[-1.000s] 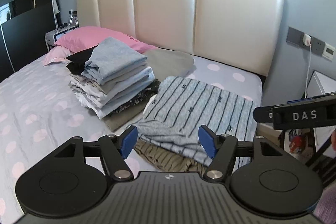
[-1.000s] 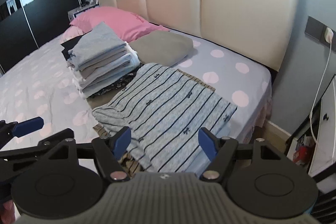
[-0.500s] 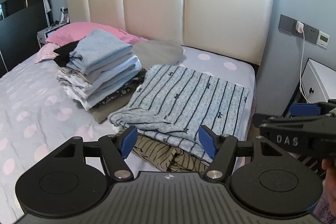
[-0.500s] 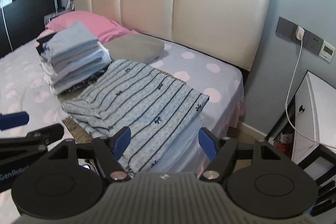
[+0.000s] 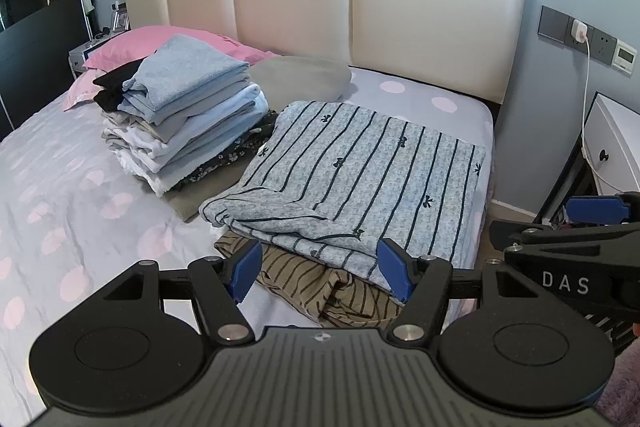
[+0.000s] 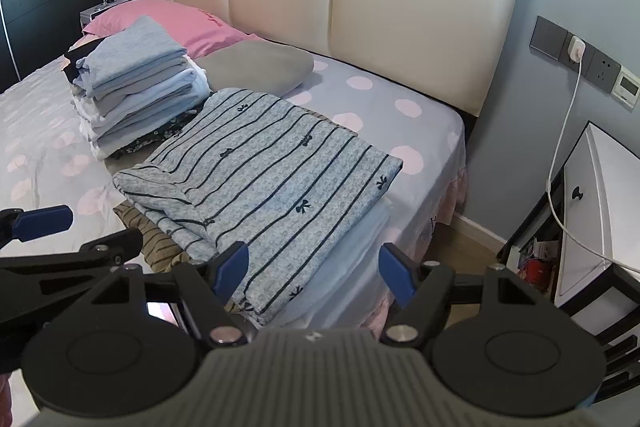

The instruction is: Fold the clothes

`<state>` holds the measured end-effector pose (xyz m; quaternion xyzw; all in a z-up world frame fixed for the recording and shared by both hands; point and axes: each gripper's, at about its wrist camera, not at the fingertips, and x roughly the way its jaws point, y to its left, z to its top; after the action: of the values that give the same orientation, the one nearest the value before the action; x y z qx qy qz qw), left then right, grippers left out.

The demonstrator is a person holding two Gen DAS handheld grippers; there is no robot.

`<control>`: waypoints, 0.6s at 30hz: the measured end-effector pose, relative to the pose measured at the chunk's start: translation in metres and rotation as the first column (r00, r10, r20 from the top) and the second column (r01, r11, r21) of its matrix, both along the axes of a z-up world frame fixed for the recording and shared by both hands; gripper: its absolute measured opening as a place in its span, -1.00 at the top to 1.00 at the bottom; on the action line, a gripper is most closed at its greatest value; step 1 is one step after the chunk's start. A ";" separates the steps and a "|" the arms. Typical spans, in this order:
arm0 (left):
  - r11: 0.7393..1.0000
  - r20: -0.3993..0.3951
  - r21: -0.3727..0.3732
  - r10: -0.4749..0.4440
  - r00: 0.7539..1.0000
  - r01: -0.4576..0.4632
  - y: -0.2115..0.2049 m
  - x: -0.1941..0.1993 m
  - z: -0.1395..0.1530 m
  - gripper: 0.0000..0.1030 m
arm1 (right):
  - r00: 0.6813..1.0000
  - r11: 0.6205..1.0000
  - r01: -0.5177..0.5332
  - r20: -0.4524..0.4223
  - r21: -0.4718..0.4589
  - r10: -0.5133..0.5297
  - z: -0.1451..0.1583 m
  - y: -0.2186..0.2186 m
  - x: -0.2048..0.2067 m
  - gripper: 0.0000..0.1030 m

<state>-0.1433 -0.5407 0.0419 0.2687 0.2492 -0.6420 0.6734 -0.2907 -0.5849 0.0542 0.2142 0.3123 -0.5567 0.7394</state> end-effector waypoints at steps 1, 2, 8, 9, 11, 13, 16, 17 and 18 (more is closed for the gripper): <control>1.000 -0.003 0.003 0.000 1.000 0.000 0.000 0.000 0.000 -0.21 | 1.000 1.000 -0.001 -0.002 0.000 0.001 0.000 0.000 0.000 -0.45; 1.000 -0.005 0.006 0.001 1.000 -0.001 0.000 0.001 0.000 -0.21 | 1.000 1.000 -0.001 -0.003 0.000 0.001 0.000 0.000 0.001 -0.45; 1.000 0.001 0.021 0.008 1.000 -0.008 -0.002 -0.001 -0.001 -0.21 | 1.000 1.000 -0.005 -0.006 0.001 0.005 0.000 0.001 0.002 -0.45; 1.000 0.002 0.023 0.012 1.000 -0.012 -0.002 -0.001 -0.001 -0.21 | 1.000 1.000 -0.005 -0.005 0.002 0.005 0.001 0.001 0.002 -0.45; 1.000 -0.001 0.025 0.017 1.000 -0.017 -0.002 -0.001 -0.002 -0.21 | 1.000 1.000 -0.006 -0.005 0.001 0.006 0.001 0.001 0.002 -0.45; 0.999 0.000 0.026 0.022 1.000 -0.022 -0.002 0.000 -0.002 -0.21 | 1.000 1.000 -0.009 -0.004 0.002 0.009 0.001 0.002 0.003 -0.45; 0.999 0.004 0.027 0.025 1.000 -0.025 -0.001 0.001 -0.002 -0.21 | 1.000 1.000 -0.016 -0.004 0.003 0.016 0.001 0.002 0.004 -0.45; 0.999 0.004 0.028 0.026 1.000 -0.026 -0.001 0.001 -0.002 -0.21 | 1.000 1.000 -0.017 -0.005 0.002 0.017 0.001 0.003 0.004 -0.45; 0.999 0.002 0.028 0.032 0.999 -0.032 -0.002 0.001 -0.002 -0.21 | 1.000 1.000 -0.017 -0.005 0.003 0.017 0.001 0.002 0.004 -0.45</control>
<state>-0.1420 -0.5424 0.0404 0.2745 0.2617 -0.6273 0.6802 -0.2864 -0.5824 0.0552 0.2113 0.3166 -0.5504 0.7431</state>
